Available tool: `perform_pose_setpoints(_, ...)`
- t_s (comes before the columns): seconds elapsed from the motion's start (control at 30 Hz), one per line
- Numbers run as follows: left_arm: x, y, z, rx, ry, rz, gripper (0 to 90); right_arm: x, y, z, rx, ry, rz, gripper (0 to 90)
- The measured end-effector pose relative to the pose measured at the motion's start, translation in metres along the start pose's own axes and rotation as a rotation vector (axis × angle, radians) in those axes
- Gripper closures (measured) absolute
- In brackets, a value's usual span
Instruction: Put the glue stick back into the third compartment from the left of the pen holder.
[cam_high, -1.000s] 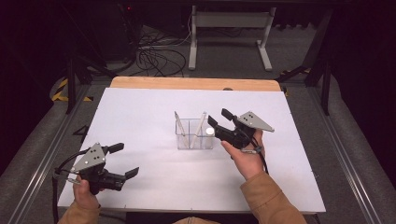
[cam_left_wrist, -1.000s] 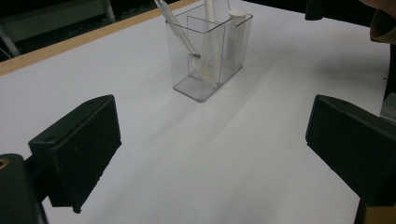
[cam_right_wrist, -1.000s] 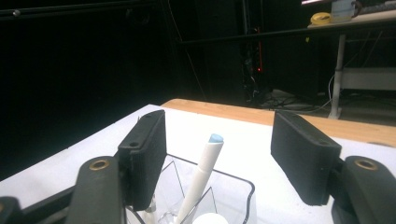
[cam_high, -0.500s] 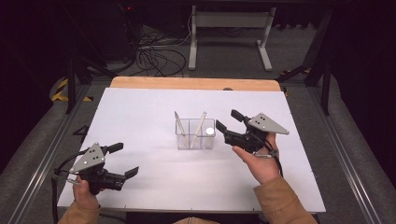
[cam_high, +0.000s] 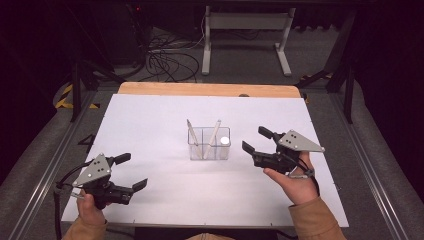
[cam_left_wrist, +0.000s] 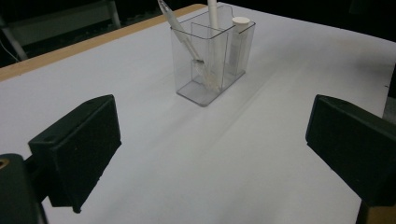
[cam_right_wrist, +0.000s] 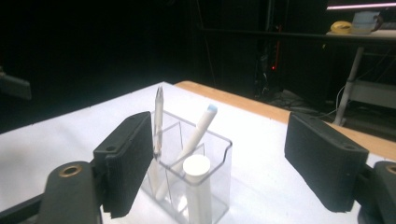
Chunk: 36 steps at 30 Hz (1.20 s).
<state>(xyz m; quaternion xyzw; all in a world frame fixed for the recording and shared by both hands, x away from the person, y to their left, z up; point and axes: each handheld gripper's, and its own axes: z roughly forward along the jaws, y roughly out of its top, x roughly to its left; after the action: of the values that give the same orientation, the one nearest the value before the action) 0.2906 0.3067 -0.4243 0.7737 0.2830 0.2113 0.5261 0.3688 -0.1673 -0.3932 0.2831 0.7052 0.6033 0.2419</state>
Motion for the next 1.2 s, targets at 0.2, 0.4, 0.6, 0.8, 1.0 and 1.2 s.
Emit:
perform_pose_setpoints(0.2,-0.001,0.000,-0.001,-0.002,-0.002,0.001,3.8,-0.006,-0.014,-0.008,0.020,0.009,-0.015,23.6)
perform_pose_setpoints(0.4,-0.001,-0.002,-0.002,-0.012,0.000,-0.012,3.8,-0.013,-0.029,-0.015,0.037,0.012,-0.010,22.7)
perform_pose_setpoints(0.6,0.000,-0.003,-0.003,-0.022,-0.008,-0.023,3.8,-0.018,-0.046,-0.022,0.040,0.059,0.013,22.7)
perform_pose_setpoints(0.8,0.000,-0.003,-0.004,-0.027,-0.005,-0.015,3.9,-0.021,-0.057,-0.027,0.071,0.078,0.016,22.7)
perform_pose_setpoints(1.0,0.001,-0.005,-0.004,-0.035,-0.002,-0.027,4.0,-0.027,-0.067,-0.034,0.099,0.045,0.035,22.7)
perform_pose_setpoints(1.2,0.001,-0.007,-0.005,-0.041,-0.005,-0.021,4.1,-0.028,-0.076,-0.040,0.102,0.045,0.029,25.3)
